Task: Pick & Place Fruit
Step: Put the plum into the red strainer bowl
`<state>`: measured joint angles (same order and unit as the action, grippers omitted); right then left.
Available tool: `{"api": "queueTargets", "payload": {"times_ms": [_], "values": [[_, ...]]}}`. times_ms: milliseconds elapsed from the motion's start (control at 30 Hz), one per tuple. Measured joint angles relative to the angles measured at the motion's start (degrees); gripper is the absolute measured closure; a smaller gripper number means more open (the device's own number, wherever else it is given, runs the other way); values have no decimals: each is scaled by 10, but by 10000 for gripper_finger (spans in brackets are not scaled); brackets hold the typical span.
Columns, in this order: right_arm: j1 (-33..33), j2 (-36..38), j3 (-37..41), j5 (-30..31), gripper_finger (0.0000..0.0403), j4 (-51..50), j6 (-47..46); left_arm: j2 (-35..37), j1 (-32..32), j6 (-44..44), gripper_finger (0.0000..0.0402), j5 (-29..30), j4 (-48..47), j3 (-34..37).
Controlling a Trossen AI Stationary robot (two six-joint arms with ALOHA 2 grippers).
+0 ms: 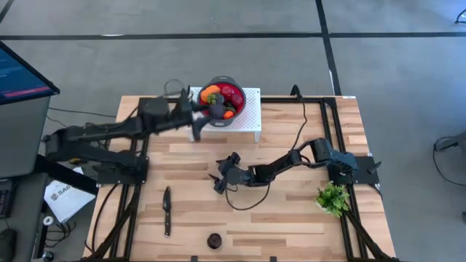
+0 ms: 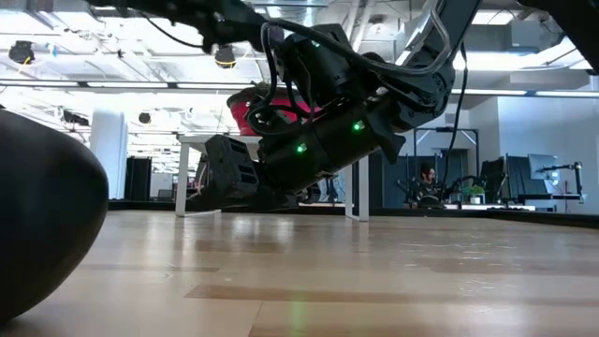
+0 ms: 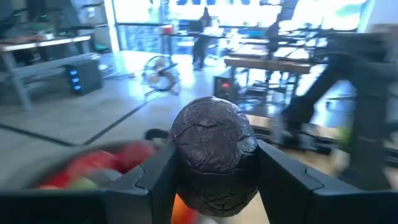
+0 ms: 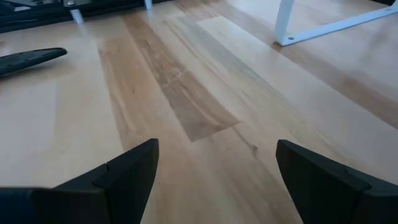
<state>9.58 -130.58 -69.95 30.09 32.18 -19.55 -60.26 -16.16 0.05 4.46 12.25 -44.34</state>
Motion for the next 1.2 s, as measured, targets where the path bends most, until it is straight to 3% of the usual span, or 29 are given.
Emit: {"api": "queueTargets", "payload": {"times_ms": [167, 467, 767, 1200], "values": [[0, 0, 0, 0, 85, 0, -4, -89, -68, -2, 218, -32, 0, -56], [0, 0, 0, 0, 85, 5, -6, -174, -78, 12, 198, -19, 8, -74], [2, 0, 0, 0, 85, 4, -6, -178, -78, 12, 174, -10, 8, -74], [2, 0, 0, 0, 85, 4, -5, -160, -78, 12, 91, -10, 10, -74]]}}
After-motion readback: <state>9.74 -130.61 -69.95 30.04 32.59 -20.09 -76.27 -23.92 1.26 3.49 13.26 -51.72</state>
